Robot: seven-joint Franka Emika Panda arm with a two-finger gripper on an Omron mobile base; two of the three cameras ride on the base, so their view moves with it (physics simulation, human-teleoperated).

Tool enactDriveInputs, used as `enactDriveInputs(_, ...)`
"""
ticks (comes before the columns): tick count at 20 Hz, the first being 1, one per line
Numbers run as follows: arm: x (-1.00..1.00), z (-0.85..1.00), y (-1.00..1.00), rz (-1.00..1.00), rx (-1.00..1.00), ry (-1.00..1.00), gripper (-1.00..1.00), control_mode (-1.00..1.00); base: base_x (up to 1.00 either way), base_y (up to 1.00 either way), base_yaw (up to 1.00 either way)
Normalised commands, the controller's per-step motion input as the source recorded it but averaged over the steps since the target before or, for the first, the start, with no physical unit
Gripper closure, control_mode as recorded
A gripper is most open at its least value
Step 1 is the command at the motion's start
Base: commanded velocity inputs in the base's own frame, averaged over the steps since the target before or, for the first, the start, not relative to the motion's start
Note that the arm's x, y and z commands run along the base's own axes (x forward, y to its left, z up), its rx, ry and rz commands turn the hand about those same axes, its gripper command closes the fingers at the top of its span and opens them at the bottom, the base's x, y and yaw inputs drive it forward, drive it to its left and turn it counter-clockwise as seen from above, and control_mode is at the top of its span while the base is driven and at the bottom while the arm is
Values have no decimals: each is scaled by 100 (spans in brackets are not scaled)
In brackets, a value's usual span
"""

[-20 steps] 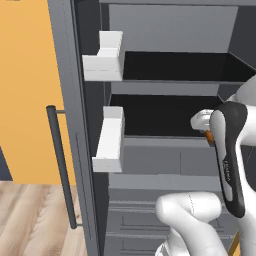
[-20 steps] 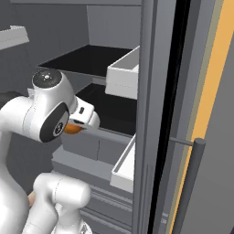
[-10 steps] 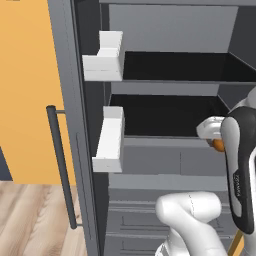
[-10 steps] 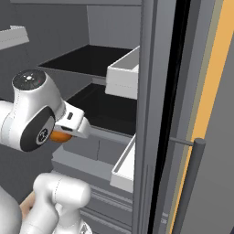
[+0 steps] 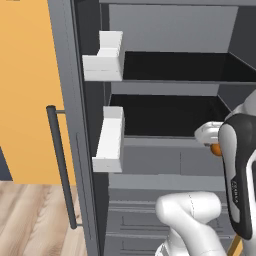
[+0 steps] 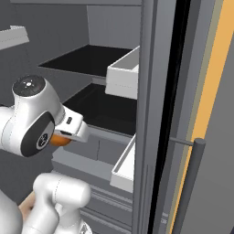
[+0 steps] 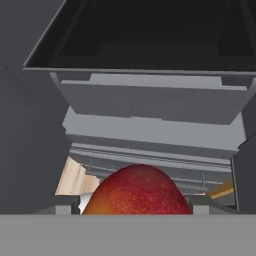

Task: Retrieve the kiwi and mango from the fridge and place them into the bowl on the dining table.

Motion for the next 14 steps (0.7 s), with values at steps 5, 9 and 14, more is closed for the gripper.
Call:
enactDriveInputs(5, 0, 0, 0, 0, 0, 0, 100, 100, -54, 18, 1)
enactDriveInputs(9, 0, 0, 0, 0, 0, 0, 100, 100, -97, 33, 7)
enactDriveInputs(14, 0, 0, 0, 0, 0, 0, 100, 100, -76, 34, 25)
